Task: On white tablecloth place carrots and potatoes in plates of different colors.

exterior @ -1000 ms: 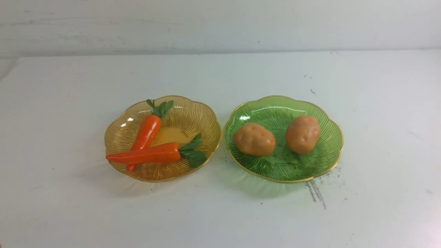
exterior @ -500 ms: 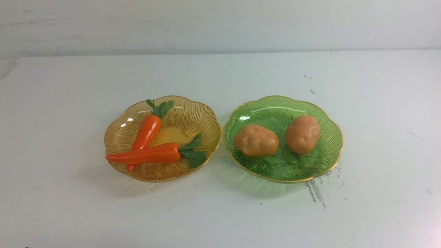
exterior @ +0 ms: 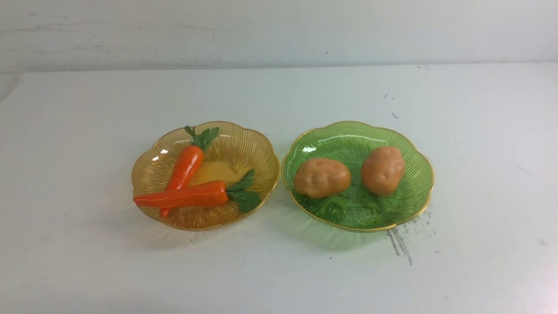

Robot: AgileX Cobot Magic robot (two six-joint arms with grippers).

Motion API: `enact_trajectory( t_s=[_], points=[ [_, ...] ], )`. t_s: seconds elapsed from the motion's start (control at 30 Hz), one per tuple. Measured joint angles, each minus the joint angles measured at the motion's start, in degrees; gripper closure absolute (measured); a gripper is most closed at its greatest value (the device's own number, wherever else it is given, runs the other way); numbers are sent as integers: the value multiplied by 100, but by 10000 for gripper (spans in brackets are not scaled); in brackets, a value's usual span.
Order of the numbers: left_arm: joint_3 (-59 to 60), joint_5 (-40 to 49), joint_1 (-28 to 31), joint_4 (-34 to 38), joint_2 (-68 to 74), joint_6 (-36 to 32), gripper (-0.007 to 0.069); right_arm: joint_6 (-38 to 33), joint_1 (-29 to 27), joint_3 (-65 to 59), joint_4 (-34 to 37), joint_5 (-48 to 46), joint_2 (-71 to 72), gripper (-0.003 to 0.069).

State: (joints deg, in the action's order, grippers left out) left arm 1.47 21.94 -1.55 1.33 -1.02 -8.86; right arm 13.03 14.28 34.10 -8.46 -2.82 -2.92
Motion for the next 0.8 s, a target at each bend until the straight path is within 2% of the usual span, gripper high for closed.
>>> enact_trajectory(
  t_s=[0.8],
  points=[
    [0, 0, 0, 0, 0, 0, 628, 0, 0, -12, 0, -115, 0, 673]
  ],
)
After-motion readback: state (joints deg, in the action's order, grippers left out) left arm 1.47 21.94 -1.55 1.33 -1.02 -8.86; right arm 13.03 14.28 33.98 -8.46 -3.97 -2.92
